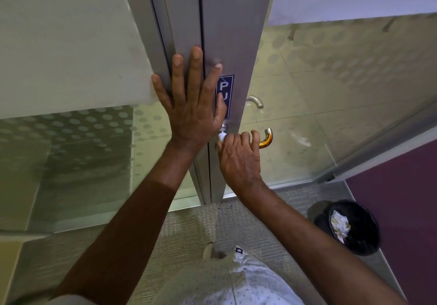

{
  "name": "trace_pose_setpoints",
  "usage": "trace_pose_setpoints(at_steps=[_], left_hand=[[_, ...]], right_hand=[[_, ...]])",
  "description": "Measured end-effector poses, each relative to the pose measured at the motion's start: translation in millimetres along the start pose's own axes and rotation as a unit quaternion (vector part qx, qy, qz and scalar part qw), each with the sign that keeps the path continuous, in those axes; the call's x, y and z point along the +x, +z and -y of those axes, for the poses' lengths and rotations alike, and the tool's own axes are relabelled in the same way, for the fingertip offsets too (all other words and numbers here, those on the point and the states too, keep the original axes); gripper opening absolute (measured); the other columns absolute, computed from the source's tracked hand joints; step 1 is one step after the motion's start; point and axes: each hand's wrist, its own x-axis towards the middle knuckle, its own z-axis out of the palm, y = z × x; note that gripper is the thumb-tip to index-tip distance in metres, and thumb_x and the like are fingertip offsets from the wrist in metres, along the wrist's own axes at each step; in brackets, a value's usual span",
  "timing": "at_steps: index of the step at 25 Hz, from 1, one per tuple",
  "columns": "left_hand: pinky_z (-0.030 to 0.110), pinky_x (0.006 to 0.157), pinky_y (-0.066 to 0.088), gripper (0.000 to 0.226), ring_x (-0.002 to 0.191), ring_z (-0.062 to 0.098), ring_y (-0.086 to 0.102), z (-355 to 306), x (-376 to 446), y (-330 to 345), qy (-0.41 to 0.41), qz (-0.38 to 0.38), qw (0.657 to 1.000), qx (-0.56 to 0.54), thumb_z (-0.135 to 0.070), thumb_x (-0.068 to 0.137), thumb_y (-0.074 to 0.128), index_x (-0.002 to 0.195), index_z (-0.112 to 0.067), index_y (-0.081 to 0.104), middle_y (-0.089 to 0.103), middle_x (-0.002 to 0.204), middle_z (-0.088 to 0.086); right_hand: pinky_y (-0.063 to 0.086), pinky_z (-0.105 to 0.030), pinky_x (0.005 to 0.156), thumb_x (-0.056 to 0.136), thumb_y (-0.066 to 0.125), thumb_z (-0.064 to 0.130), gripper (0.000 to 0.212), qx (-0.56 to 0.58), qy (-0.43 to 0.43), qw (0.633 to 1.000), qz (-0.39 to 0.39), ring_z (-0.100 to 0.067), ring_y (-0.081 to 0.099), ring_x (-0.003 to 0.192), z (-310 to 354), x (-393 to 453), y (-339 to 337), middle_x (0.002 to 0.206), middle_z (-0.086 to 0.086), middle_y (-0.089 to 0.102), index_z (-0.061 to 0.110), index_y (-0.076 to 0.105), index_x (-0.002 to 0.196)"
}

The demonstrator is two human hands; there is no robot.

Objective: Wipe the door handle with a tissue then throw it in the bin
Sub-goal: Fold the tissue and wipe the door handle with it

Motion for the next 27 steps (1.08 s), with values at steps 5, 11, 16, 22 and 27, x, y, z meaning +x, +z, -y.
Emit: trace_pose_setpoints(at_steps=[5,11,16,22,27], left_hand=[[0.054,0.128,-0.017,0.052,0.16,0.017,-0.024,1,1,-1,0.007,0.006,1.0,0.004,-0.044,0.105,0.047,0.154,-0.027,0.038,-0.006,0.177,-0.003],[0.054,0.128,-0.018,0.054,0.16,0.018,-0.024,2,1,-1,0.003,0.011,1.0,-0.008,-0.045,0.105,0.046,0.155,-0.028,0.036,-0.025,0.172,-0.009],[0.054,0.128,-0.017,0.053,0.16,0.018,-0.024,2,0,2,0.002,0.008,1.0,-0.007,-0.046,0.105,0.045,0.154,-0.028,0.038,-0.008,0.177,-0.002],[0.055,0.128,-0.014,0.051,0.16,0.017,-0.023,2,-2,4,-0.003,0.004,1.0,-0.013,-0.043,0.105,0.046,0.153,-0.028,0.04,0.026,0.163,0.009],[0.055,0.128,-0.015,0.052,0.16,0.018,-0.023,3,-3,4,0.001,0.006,1.0,-0.01,-0.043,0.105,0.045,0.155,-0.027,0.039,0.025,0.164,0.009]], right_hand=[[0.031,-0.051,0.111,0.114,0.025,0.037,0.044,0.026,0.001,1.0,-0.013,-0.028,0.057,0.1,-3,3,4,0.097,-0.008,0.065,0.013,0.061,0.108],[0.031,-0.047,0.104,0.105,0.047,0.017,0.014,-0.006,-0.047,0.996,-0.073,-0.028,0.057,0.096,-17,-11,19,0.1,-0.009,0.064,0.013,0.058,0.112],[0.032,-0.051,0.111,0.113,0.028,0.032,0.037,-0.008,-0.004,1.0,0.021,-0.03,0.059,0.101,-1,3,1,0.101,-0.011,0.066,0.012,0.059,0.112],[0.026,-0.052,0.116,0.114,0.025,0.03,0.041,0.023,0.043,0.998,0.039,-0.028,0.065,0.099,16,16,-4,0.094,-0.005,0.068,0.016,0.063,0.109],[0.033,-0.05,0.111,0.107,0.035,0.017,0.024,0.012,-0.024,0.999,-0.028,-0.029,0.058,0.101,-7,-9,10,0.103,-0.01,0.065,0.013,0.057,0.116]])
